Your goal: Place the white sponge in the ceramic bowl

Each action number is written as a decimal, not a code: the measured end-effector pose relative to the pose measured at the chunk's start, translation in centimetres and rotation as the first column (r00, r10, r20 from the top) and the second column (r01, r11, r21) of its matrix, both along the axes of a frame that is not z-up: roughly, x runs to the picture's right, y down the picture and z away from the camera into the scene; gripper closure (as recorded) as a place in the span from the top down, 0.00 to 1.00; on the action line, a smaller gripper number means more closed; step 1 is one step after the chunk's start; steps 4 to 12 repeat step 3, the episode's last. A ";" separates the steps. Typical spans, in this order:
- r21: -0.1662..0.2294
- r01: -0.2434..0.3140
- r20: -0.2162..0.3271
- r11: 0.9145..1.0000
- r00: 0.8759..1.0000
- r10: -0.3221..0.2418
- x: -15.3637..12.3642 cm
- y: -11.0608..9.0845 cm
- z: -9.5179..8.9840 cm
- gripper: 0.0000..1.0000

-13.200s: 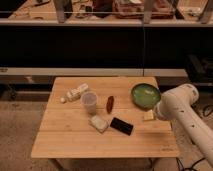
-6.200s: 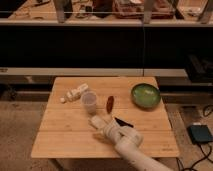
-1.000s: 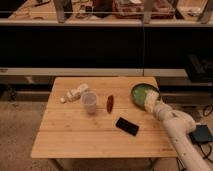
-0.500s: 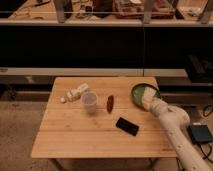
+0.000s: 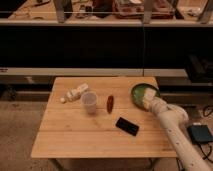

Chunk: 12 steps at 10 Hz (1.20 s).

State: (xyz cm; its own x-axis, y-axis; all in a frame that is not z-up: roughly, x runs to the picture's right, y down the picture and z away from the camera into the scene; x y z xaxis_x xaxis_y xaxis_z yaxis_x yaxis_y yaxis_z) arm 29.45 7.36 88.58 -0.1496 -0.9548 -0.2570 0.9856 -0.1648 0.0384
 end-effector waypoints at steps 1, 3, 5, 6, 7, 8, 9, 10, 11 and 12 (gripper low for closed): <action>0.002 -0.017 0.017 1.000 1.000 0.017 -0.2 -0.1 0.0 0.80; 0.007 -0.053 0.041 0.999 0.998 0.053 -0.1 -0.2 -0.1 0.80; 0.007 -0.053 0.041 0.999 0.998 0.053 -0.1 -0.2 -0.1 0.80; 0.007 -0.053 0.041 0.999 0.998 0.053 -0.1 -0.2 -0.1 0.80; 0.007 -0.053 0.041 0.999 0.998 0.053 -0.1 -0.2 -0.1 0.80; 0.007 -0.053 0.041 0.999 0.998 0.053 -0.1 -0.2 -0.1 0.80; 0.007 -0.053 0.041 0.999 0.998 0.053 -0.1 -0.2 -0.1 0.80; 0.007 -0.053 0.041 0.999 0.998 0.053 -0.1 -0.2 -0.1 0.80; 0.007 -0.053 0.041 0.999 0.998 0.053 -0.1 -0.2 -0.1 0.80; 0.007 -0.053 0.041 0.999 0.998 0.053 -0.1 -0.2 -0.1 0.80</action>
